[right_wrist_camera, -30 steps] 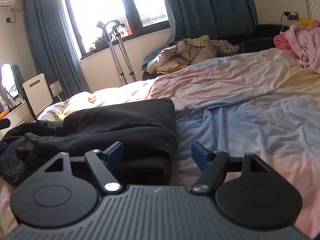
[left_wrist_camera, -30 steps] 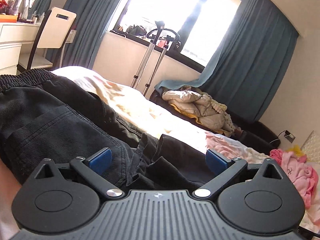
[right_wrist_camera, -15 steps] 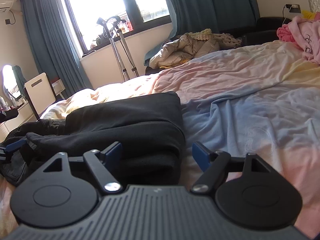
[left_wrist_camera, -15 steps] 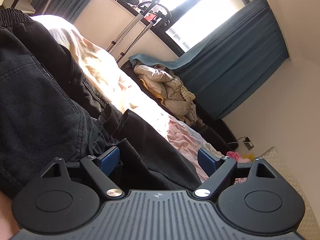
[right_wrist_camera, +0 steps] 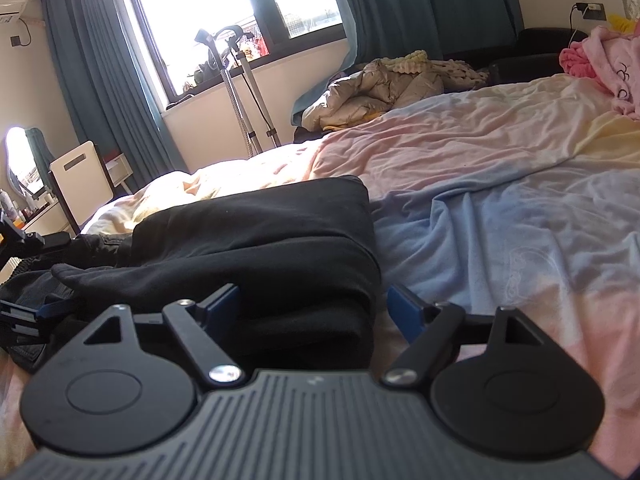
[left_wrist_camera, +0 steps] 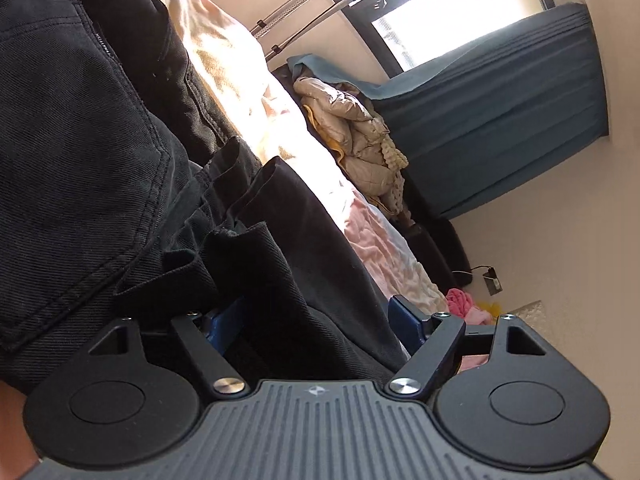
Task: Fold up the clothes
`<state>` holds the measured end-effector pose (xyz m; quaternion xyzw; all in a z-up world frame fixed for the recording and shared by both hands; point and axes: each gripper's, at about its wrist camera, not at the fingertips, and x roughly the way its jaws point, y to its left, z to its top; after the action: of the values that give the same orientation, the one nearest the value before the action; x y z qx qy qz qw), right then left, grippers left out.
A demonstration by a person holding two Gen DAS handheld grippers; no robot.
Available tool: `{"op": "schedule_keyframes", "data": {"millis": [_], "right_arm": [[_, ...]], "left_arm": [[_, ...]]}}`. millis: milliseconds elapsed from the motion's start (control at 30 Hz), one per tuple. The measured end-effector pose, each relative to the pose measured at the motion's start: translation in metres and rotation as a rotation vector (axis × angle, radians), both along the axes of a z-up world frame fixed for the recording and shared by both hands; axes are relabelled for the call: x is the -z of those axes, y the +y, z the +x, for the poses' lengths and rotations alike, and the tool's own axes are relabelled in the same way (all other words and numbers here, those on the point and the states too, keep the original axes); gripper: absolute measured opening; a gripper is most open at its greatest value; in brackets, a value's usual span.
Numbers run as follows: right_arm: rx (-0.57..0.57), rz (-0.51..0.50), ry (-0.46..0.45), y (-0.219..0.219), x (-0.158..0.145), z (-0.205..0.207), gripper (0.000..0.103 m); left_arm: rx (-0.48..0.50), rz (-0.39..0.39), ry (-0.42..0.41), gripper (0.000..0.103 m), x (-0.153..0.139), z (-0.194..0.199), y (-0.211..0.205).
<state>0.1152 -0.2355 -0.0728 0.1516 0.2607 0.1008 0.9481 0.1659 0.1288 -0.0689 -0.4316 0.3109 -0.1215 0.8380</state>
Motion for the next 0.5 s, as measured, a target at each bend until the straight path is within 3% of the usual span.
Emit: {"op": "schedule_keyframes", "data": {"millis": [100,200,267,300,333,367,500], "right_arm": [[-0.003,0.001,0.003,0.001,0.001,0.001,0.082],[-0.005,0.007,0.007,0.001,0.002,0.001,0.083],[-0.005,0.010,0.007,0.001,0.002,0.001,0.083],[-0.005,0.010,0.007,0.001,0.002,0.001,0.083],[-0.006,0.011,0.007,0.001,0.002,0.001,0.083],[-0.005,0.013,0.007,0.001,0.002,0.000,0.083],[-0.001,0.019,0.006,0.001,0.002,0.001,0.083]], "left_arm": [[-0.019,-0.085,0.012,0.086,0.008,0.011,0.006],[-0.046,-0.062,0.026,0.080,0.014,0.016,0.004],[-0.091,0.005,0.025,0.051,0.014,0.014,0.000],[-0.100,0.030,0.022,0.042,0.014,0.014,-0.001],[-0.108,0.047,0.016,0.019,0.014,0.014,-0.002],[-0.112,0.044,0.002,0.012,0.013,0.013,0.000],[-0.129,0.055,-0.064,0.009,0.001,0.003,0.000]]}}
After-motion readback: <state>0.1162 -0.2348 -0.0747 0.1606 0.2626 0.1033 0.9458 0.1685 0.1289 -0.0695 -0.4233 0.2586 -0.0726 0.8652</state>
